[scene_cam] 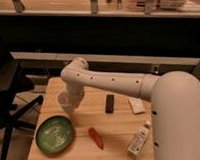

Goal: Place the ceramic cup in the ceramic bowl

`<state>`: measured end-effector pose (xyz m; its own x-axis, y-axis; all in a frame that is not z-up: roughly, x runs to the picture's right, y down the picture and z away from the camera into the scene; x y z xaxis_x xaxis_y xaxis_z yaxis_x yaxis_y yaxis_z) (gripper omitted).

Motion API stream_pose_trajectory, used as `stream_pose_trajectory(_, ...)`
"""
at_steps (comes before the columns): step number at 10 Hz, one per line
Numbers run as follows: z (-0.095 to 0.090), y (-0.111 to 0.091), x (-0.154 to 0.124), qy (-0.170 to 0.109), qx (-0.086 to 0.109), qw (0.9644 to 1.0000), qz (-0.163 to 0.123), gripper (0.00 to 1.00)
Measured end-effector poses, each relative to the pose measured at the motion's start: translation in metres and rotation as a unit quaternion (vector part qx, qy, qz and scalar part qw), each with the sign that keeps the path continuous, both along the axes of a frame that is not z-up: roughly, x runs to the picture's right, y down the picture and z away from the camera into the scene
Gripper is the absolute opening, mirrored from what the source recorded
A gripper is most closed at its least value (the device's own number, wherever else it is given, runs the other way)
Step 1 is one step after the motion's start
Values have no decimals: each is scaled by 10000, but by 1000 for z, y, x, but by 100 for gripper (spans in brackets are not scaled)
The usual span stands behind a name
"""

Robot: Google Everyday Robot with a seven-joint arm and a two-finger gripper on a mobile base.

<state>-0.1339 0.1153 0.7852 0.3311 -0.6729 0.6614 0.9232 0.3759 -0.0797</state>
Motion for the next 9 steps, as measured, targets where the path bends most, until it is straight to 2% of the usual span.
stream_pose_trajectory(9, -24, 25, -12, -201, -80, 9992, -325, 0)
